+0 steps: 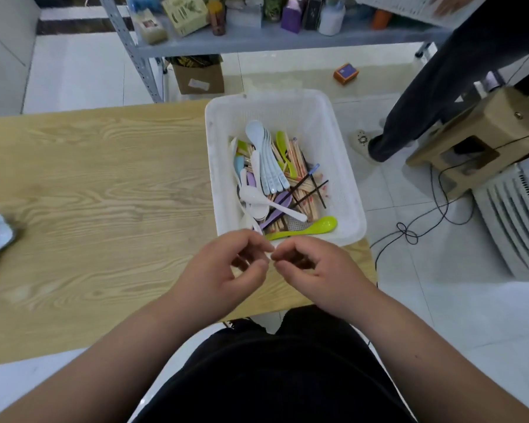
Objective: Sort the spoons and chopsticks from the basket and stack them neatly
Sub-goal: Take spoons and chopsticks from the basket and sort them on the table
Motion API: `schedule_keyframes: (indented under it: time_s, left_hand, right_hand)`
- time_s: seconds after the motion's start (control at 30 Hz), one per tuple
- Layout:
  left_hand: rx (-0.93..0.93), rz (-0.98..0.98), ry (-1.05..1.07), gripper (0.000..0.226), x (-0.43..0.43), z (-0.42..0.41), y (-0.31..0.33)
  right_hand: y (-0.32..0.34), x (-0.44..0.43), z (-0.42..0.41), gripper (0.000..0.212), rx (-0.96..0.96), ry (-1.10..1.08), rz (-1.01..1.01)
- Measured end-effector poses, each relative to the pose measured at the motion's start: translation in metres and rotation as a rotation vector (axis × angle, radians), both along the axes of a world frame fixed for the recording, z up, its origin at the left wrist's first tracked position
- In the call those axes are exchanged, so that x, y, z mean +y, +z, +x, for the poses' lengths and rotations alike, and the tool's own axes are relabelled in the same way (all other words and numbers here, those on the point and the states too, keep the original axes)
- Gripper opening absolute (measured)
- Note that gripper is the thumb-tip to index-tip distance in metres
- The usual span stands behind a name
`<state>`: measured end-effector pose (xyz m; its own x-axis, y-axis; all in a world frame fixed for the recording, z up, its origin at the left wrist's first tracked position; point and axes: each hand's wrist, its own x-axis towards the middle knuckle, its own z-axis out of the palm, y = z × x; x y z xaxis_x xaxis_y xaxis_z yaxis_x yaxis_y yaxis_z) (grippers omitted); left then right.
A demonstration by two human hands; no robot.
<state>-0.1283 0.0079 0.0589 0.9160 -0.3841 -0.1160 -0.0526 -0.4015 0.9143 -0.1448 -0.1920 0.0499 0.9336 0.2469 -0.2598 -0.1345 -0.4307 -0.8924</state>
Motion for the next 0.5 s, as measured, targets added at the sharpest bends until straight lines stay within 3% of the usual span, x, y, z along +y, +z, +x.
schedule_keyframes:
  time_s: [0.3, 0.5]
  left_hand:
    - [0.102, 0.004, 0.141, 0.021, -0.039, 0.071, -0.011]
    - [0.236, 0.115, 0.317, 0.013, -0.071, 0.096, -0.055]
  right_hand:
    - [-0.025, -0.028, 0.074, 0.009, 0.119, 0.087, -0.083]
    - [-0.063, -0.048, 0.169, 0.013, 0.043, 0.043, -0.240]
